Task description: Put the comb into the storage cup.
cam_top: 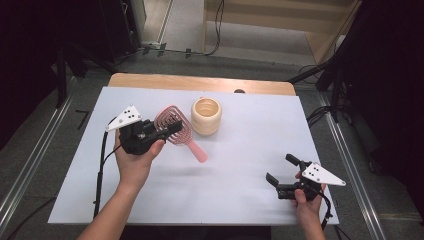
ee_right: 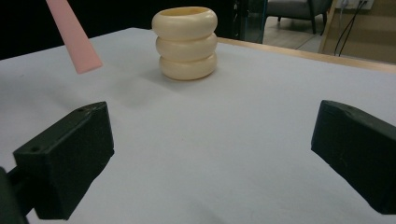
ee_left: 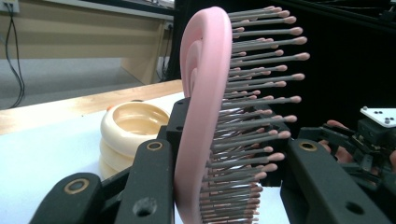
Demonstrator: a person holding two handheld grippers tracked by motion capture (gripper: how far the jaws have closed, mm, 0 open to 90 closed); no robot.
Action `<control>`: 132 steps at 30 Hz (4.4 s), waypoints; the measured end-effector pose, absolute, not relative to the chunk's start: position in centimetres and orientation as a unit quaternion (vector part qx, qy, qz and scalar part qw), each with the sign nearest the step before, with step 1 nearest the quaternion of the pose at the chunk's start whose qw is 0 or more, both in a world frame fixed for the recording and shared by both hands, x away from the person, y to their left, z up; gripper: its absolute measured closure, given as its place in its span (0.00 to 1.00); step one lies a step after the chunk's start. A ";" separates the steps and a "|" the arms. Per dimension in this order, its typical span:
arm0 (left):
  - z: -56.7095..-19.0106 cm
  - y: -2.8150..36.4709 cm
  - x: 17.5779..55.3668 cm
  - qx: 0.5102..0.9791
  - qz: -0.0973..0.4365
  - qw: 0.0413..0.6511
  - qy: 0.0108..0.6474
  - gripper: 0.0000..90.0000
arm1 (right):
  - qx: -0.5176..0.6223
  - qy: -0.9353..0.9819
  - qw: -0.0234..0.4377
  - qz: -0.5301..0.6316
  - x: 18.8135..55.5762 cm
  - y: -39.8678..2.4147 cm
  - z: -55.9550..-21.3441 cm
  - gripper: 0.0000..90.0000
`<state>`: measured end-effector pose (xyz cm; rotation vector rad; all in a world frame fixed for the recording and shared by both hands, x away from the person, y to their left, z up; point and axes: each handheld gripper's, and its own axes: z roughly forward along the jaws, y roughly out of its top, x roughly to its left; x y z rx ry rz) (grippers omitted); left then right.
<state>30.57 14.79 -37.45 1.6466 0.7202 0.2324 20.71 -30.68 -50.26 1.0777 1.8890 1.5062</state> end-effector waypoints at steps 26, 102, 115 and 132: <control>-35.9 14.0 33.2 0.705 0.113 0.624 0.317 0.73 | 0.398 0.696 0.243 0.546 20.9 -30.7 -50.8 0.00; -34.1 12.2 39.2 0.675 0.119 0.643 0.342 0.73 | 0.393 0.700 0.239 0.546 21.0 -30.5 -51.1 0.00; -33.3 11.8 40.1 0.667 0.126 0.649 0.345 0.73 | 0.392 0.700 0.238 0.547 21.0 -30.5 -51.1 0.00; -33.4 12.0 41.0 0.661 0.138 0.647 0.355 0.73 | 0.393 0.699 0.237 0.548 21.0 -30.5 -51.1 0.00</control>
